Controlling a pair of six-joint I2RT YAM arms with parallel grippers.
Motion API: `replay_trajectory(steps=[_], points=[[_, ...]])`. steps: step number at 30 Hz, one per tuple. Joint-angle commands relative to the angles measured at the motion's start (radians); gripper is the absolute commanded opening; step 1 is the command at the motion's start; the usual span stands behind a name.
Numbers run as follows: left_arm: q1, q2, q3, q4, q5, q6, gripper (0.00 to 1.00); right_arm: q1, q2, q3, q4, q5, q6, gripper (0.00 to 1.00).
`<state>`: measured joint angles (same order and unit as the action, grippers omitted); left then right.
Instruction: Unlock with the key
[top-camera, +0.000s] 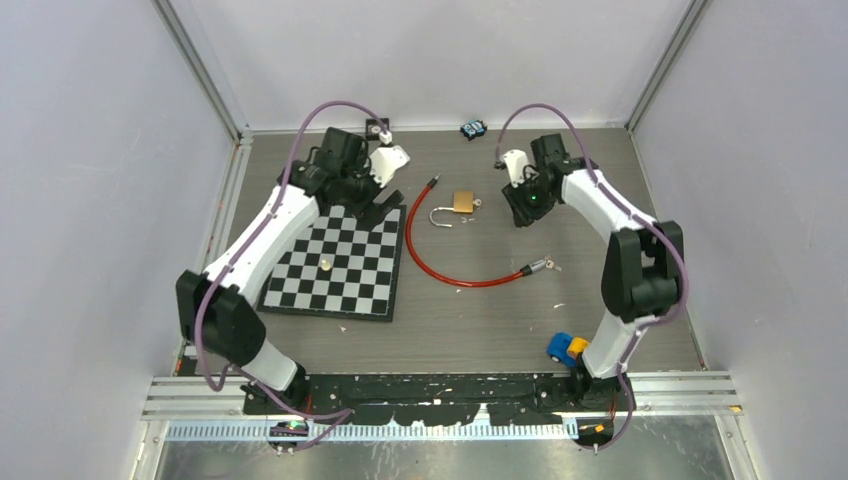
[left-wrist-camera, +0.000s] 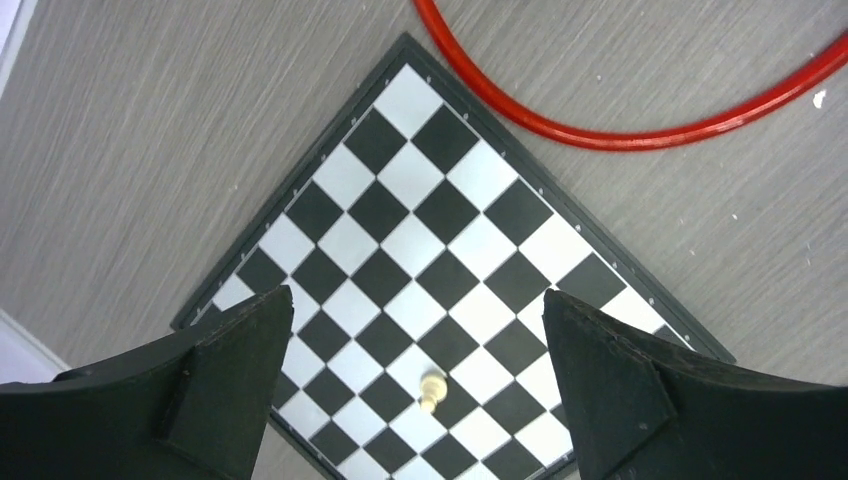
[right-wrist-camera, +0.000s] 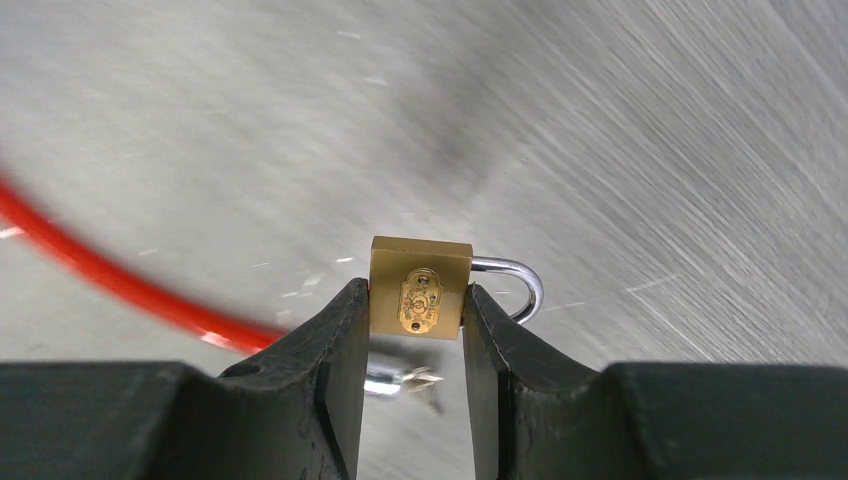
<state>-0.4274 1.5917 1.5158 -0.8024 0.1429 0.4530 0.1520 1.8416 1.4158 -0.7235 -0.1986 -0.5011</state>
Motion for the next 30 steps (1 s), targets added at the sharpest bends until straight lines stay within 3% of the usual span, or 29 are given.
replay_trajectory(steps=[1, 7, 13, 24, 28, 30], points=[[0.029, -0.143, -0.088, 0.032, -0.004, 0.005, 0.99, 0.148, -0.204, -0.078, -0.001, -0.053, 0.042, 0.01], [0.089, -0.261, -0.177, 0.049, -0.051, -0.037, 1.00, 0.463, -0.294, -0.199, 0.035, -0.017, 0.101, 0.02], [0.163, -0.329, -0.153, 0.012, -0.082, -0.090, 1.00, 0.751, -0.229, -0.242, 0.115, 0.042, 0.157, 0.03], [0.184, -0.439, -0.148, 0.020, -0.095, -0.116, 1.00, 0.834, -0.079, -0.248, 0.160, 0.056, 0.221, 0.14], [0.184, -0.459, -0.159, 0.041, -0.092, -0.119, 1.00, 0.835, -0.062, -0.258, 0.170, 0.074, 0.233, 0.22], [0.184, -0.467, -0.158, 0.045, -0.096, -0.115, 1.00, 0.836, -0.059, -0.260, 0.169, 0.069, 0.243, 0.31]])
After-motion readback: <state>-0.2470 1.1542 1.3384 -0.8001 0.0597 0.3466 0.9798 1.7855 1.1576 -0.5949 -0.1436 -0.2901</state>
